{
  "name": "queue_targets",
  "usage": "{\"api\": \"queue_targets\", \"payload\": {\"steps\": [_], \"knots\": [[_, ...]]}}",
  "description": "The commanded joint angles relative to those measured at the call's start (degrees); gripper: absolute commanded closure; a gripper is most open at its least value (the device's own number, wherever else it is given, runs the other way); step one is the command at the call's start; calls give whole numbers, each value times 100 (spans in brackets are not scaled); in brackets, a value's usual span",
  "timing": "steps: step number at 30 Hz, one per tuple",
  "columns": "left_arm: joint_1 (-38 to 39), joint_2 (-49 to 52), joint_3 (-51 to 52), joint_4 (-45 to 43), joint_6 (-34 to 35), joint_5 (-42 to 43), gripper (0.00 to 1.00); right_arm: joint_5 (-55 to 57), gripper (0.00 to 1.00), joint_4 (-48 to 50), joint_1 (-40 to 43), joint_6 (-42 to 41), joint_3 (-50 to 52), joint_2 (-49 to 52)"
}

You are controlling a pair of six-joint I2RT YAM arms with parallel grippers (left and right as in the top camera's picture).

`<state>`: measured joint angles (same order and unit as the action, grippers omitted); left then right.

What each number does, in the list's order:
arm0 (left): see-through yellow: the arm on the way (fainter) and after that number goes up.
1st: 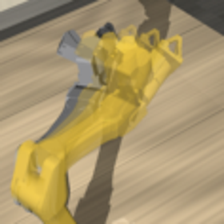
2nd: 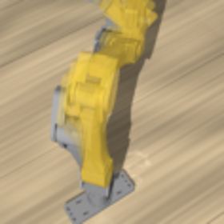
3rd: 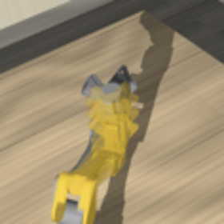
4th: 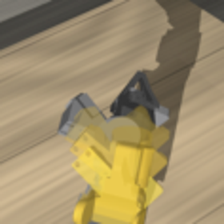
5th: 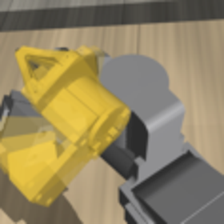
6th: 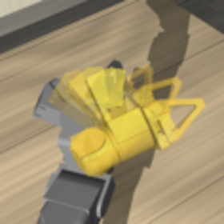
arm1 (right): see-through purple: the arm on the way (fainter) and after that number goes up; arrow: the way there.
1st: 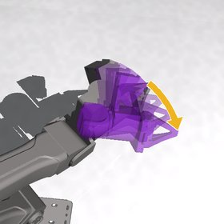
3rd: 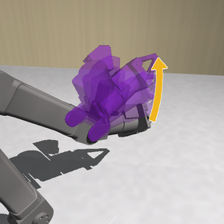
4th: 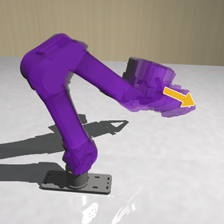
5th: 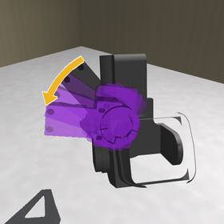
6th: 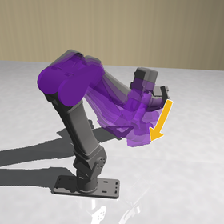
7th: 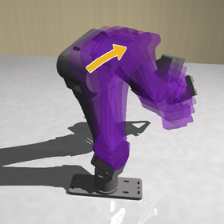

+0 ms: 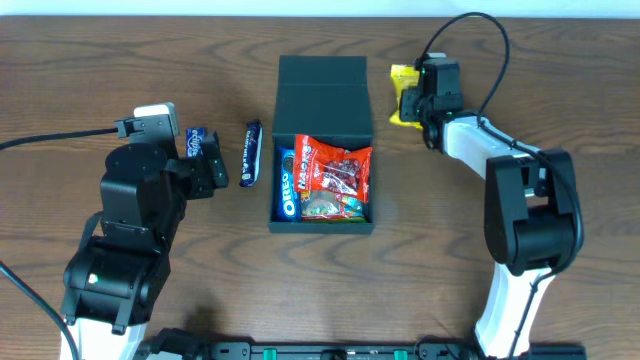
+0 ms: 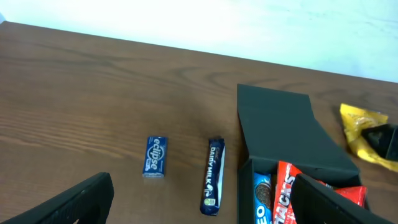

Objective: Pack container
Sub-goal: 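Move right gripper to the yellow Hacks bag and grasp it, then lower the yellow Hacks bag into the box and press it down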

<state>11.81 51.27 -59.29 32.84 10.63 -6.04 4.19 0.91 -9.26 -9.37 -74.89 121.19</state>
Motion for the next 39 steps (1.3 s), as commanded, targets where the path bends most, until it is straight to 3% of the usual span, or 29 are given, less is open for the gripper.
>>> {"api": "queue_targets", "payload": {"steps": [1,3,11,19,26,33,39], "knots": [[-24,-17,-131,-4,-39,-55,8,90,93,-223,57,-48,74,151],[-24,-17,-131,-4,-39,-55,8,37,98,-308,50,-46,74,125],[-24,-17,-131,-4,-42,-55,8,-192,98,-695,26,66,74,-763],[-24,-17,-131,-7,-42,-57,8,-636,99,-1064,-114,688,74,-2120],[-24,-17,-131,-4,-42,-55,8,-1867,99,-1971,-481,1805,74,-3163],[-24,-17,-131,-4,-42,-55,8,-3694,99,-3110,-944,3119,76,-3338],[-24,-17,-131,-4,-42,-52,8,-3810,99,-3928,-1526,4297,81,-3287]]}}
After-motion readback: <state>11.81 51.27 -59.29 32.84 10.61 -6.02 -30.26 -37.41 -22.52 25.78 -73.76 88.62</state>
